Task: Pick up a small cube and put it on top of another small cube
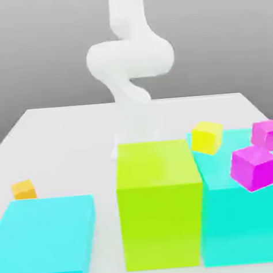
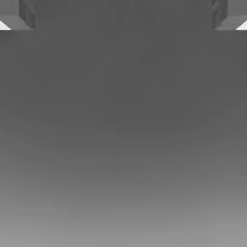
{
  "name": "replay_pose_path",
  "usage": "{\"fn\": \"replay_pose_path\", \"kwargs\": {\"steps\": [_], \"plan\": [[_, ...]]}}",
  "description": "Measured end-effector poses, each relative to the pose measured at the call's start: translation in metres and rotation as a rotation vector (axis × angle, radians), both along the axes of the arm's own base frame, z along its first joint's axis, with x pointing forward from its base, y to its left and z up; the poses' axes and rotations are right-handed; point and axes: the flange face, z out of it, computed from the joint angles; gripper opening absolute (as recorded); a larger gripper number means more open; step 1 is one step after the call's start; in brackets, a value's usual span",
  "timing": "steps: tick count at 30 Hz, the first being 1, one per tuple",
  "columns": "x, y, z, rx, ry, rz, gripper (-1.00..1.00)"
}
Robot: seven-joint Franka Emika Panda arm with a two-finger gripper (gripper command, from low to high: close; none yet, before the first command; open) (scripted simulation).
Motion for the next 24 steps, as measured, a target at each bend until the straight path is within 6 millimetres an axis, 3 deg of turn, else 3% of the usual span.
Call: {"fn": "replay_pose_path", "kwargs": {"steps": [4,9,14,17,19,21,24], "plan": [[0.031,-0.082,-0.098,0.093,0.139,-0.154,0.0],[0.02,-0.17,-0.218,0.19,0.295,-0.355,0.0],[-0.036,-0.237,-0.332,0.272,0.444,-0.573,0.0],[-0.088,-0.266,-0.392,0.313,0.532,-0.713,0.0],[-0.134,-0.282,-0.428,0.341,0.588,-0.823,0.0],[-0.167,-0.288,-0.455,0.356,0.635,-0.897,0.0],[-0.173,-0.289,-0.476,0.349,0.65,-0.908,0.0]]}}
